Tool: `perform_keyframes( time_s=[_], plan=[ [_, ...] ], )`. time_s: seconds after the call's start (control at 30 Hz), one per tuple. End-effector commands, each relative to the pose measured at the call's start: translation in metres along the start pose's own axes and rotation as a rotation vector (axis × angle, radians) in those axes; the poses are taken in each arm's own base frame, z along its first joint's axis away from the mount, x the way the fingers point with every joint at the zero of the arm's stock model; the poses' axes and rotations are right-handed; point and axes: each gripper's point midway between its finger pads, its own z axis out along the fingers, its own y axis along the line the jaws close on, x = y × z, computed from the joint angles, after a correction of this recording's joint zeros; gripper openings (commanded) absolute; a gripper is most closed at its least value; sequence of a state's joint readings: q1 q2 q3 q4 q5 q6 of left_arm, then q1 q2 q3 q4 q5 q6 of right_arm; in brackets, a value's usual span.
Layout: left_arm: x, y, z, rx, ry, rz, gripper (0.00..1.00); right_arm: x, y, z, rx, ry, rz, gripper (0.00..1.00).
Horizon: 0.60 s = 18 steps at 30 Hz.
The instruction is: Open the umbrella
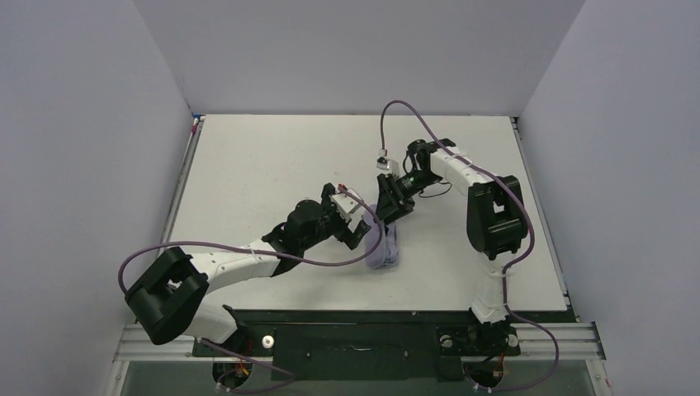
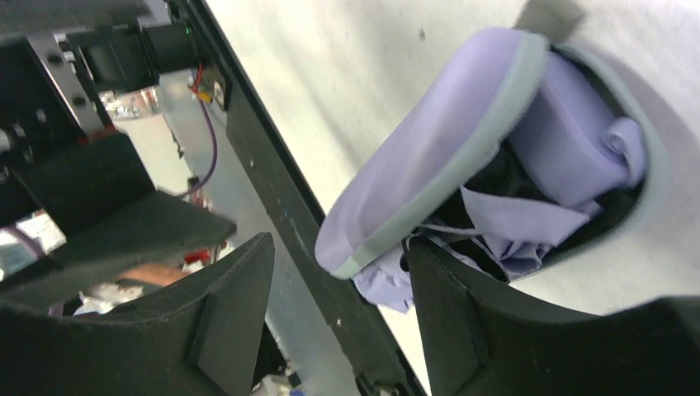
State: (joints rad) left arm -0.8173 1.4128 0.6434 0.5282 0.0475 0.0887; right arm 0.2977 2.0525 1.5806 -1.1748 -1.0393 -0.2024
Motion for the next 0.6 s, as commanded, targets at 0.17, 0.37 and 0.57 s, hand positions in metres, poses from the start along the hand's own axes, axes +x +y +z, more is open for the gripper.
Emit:
perform_keyframes(
  time_s=[0.17, 0.37, 0.57],
  plan=[
    [-0.013, -0.02, -0.005, 0.008, 0.023, -0.223, 0.97, -0.091, 0.042, 0.004, 0.01, -0.375, -0.02, 0.62],
    [-0.004, -0.004, 0.005, -0.163, 0.081, -0.439, 0.97, -0.102, 0.058, 0.013, -0.073, -0.449, 0.061, 0.55],
    [-0.017, 0.01, -0.002, -0.148, 0.038, -0.442, 0.97, -0.081, 0.058, 0.016, -0.106, -0.412, 0.099, 0.36]
  ],
)
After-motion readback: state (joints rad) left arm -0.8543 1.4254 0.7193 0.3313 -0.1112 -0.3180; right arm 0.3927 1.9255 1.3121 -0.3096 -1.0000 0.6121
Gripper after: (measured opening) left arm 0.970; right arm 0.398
